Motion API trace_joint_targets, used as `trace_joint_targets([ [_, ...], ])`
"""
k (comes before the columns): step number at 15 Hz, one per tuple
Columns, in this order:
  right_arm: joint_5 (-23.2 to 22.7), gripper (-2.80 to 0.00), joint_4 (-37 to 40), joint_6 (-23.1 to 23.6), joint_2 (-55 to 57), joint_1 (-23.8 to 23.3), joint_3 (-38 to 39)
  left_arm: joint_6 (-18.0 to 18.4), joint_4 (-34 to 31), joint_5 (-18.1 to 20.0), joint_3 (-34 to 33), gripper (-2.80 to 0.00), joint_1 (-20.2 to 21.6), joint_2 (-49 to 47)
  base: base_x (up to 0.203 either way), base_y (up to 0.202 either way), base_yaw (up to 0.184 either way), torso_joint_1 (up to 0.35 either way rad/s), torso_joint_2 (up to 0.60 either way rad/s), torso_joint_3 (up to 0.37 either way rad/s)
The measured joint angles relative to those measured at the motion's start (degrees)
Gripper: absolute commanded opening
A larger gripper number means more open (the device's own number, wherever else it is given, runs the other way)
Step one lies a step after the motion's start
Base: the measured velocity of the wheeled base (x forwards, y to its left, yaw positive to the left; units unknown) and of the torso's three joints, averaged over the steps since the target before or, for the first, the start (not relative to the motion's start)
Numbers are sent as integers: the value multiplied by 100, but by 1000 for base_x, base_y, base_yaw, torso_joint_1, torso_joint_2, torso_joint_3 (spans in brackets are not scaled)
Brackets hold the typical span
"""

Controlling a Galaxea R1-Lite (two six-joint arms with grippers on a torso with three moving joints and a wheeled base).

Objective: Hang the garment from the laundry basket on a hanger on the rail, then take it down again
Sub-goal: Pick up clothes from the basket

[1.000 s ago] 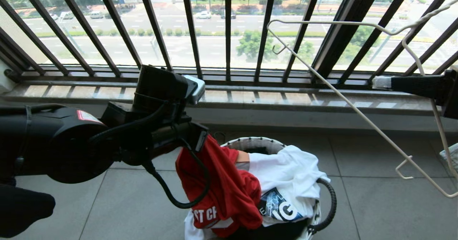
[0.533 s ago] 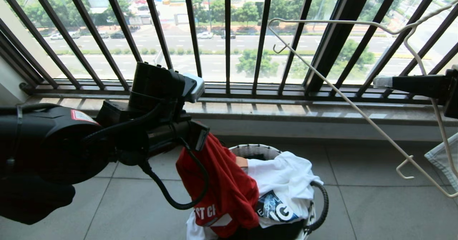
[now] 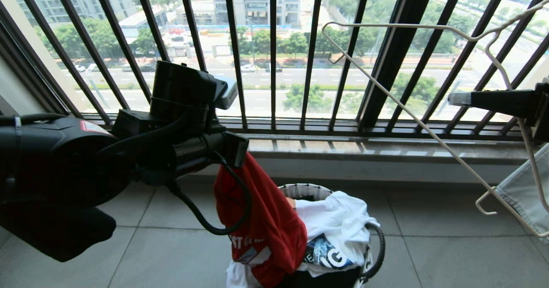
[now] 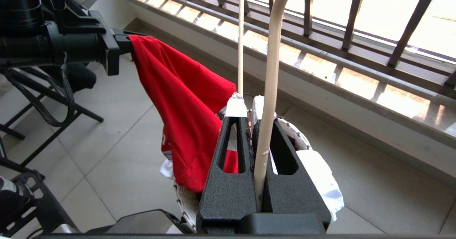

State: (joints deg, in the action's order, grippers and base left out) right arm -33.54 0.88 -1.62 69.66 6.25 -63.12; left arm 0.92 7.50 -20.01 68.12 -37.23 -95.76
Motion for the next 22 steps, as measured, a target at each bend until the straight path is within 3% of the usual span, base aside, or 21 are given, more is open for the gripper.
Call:
trace_joint_targets([
  [15,16,-280,-11,26,-21,-171,9,5,0,-10,3,-280,0,-83,0,0,0,2,3,199],
  [22,13,-280,118,144,18,-172,26,5,13,-8,-40,-280,2,-83,0,0,0,0,0,28],
])
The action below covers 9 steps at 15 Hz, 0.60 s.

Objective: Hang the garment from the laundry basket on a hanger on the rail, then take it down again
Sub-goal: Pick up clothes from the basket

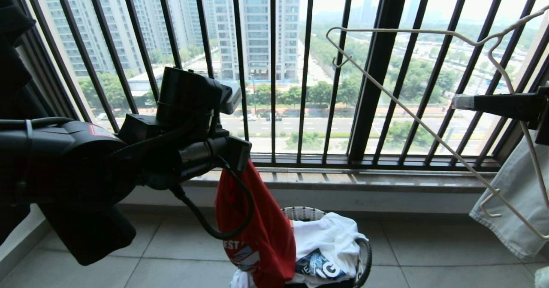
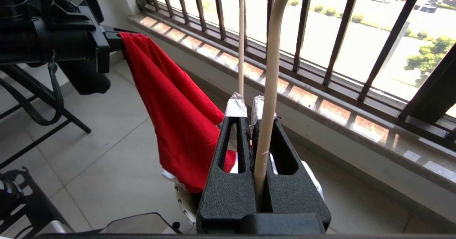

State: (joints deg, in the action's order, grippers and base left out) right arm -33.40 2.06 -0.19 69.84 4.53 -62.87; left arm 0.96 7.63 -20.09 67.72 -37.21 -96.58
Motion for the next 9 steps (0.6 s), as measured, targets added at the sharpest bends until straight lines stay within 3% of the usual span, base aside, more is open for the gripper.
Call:
trace_joint_targets([
  [3,2,-280,742,710,40,1,-43,-15,396,-6,46,-280,98,-30,0,0,0,0,0,0],
  [7,5,-280,2094,2170,100,22,-80,-209,620,-24,299,-280,298,-147,0,0,0,0,0,0],
  [9,-11,-280,2351,2342,113,147,-62,-394,623,-24,427,-280,342,-187,0,0,0,0,0,0],
])
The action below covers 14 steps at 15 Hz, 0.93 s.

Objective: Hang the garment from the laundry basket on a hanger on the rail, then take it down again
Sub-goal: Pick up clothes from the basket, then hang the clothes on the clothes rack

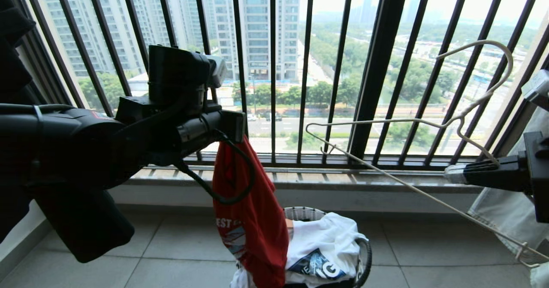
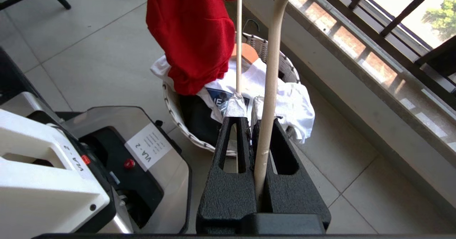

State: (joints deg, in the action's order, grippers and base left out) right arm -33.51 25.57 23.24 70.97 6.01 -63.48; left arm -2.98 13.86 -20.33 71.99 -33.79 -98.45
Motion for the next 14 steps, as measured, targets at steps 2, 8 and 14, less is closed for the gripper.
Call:
trace_joint_targets([
  [2,-17,-280,36,7,29,282,49,-54,6,0,91,-280,28,-45,0,0,0,0,0,0],
  [8,-68,-280,17,-188,329,1485,340,-142,2,-11,196,-280,66,-118,0,0,0,0,0,0],
  [14,-424,-280,-772,-1648,692,1978,309,-156,-13,-11,209,-280,10,-78,0,0,0,0,0,0],
])
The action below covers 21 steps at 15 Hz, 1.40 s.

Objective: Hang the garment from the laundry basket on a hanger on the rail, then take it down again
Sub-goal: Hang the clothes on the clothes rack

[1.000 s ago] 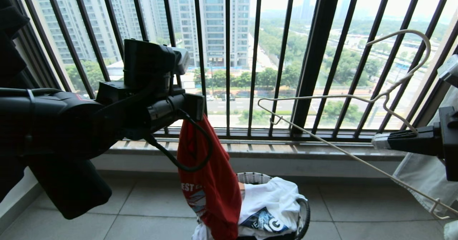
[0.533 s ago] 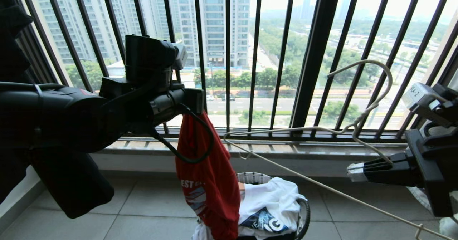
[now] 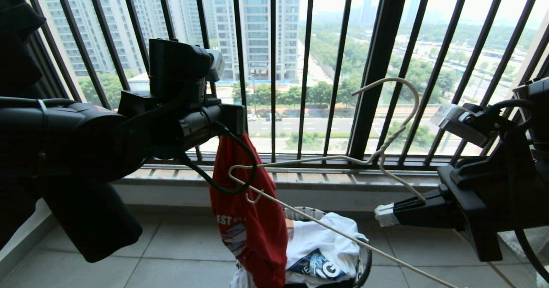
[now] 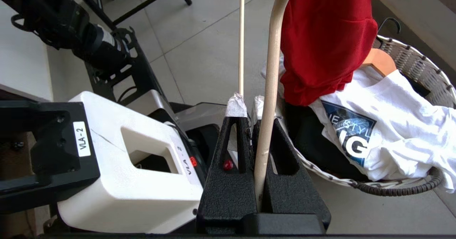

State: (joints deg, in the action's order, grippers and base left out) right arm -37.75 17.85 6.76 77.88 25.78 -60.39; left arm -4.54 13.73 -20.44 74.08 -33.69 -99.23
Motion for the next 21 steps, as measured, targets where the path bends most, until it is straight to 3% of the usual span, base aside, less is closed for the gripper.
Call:
trace_joint_targets([
  [4,-2,-280,-704,-873,145,81,0,-63,-217,-9,-33,-280,-259,131,0,0,0,0,0,0],
  [9,5,-280,-1019,-1227,468,122,0,-135,-260,-20,-41,-280,-405,271,0,0,0,0,0,0],
  [14,120,-280,-1157,-1254,648,115,2,-133,-205,-276,-24,-280,-381,334,0,0,0,0,0,0],
  [21,446,-280,-1183,-1240,779,93,-5,-124,-205,-282,-11,-280,-308,340,0,0,0,0,0,0],
])
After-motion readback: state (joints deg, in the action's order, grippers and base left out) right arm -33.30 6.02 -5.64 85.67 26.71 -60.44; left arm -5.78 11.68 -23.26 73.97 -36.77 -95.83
